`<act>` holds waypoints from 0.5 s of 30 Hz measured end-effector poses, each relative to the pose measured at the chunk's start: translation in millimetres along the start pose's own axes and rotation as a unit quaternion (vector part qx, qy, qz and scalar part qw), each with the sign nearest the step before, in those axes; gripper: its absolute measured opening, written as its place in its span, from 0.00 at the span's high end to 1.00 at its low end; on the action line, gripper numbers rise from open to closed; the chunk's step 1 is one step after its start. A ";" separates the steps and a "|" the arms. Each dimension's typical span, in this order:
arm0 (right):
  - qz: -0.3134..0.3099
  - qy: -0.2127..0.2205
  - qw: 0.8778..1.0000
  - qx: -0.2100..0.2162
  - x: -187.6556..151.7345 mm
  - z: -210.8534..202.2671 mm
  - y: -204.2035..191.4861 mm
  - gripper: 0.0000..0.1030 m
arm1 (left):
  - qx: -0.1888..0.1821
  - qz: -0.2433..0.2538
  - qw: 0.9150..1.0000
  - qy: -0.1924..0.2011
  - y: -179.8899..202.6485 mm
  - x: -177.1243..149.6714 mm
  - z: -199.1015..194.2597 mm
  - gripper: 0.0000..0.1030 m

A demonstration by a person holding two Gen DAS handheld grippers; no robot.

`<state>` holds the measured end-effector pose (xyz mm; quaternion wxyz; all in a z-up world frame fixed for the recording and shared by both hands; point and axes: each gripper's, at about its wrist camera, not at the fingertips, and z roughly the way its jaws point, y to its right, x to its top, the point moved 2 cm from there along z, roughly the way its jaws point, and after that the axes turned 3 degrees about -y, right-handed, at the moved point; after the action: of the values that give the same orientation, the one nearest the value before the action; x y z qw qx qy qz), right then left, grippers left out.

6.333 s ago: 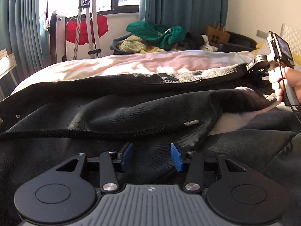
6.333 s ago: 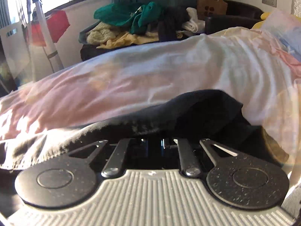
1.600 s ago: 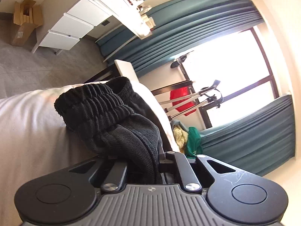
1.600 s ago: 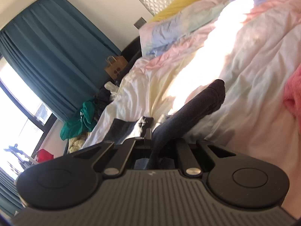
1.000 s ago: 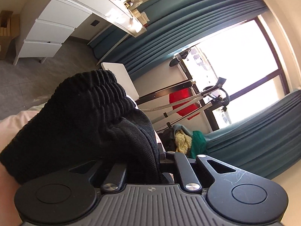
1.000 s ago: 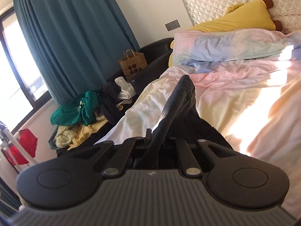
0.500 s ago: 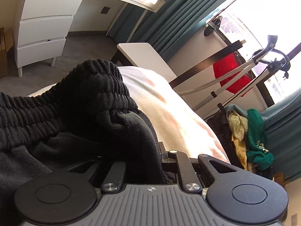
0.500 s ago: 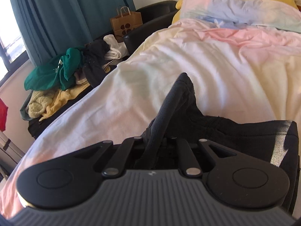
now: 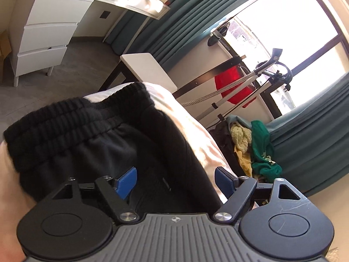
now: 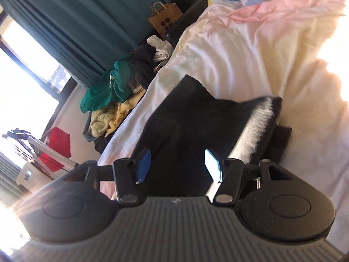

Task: Fold clothes

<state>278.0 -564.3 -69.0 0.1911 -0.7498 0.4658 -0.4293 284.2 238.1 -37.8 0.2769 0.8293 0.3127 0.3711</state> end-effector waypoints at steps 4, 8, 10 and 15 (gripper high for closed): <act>0.083 -0.051 0.994 0.043 -35.5 -25.8 27.9 0.30 | -0.037 -0.167 0.983 -0.065 -51.5 -39.1 -26.1 0.12; 0.168 -0.095 0.977 0.088 -65.1 -24.0 41.7 0.30 | -0.056 -0.195 0.976 -0.075 -71.6 -60.1 -13.8 0.11; 0.179 -0.109 0.974 0.092 -75.9 -15.0 38.7 0.30 | -0.055 -0.199 0.976 -0.070 -79.2 -64.8 0.1 0.11; 0.198 -0.142 0.965 0.102 -100.4 20.8 29.0 0.30 | -0.047 -0.214 0.975 -0.031 -91.9 -60.4 42.4 0.32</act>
<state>259.7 -494.4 -147.4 0.4114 -0.6727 0.5267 -0.3177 256.9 244.5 -152.3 0.3982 0.7401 0.4567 0.2917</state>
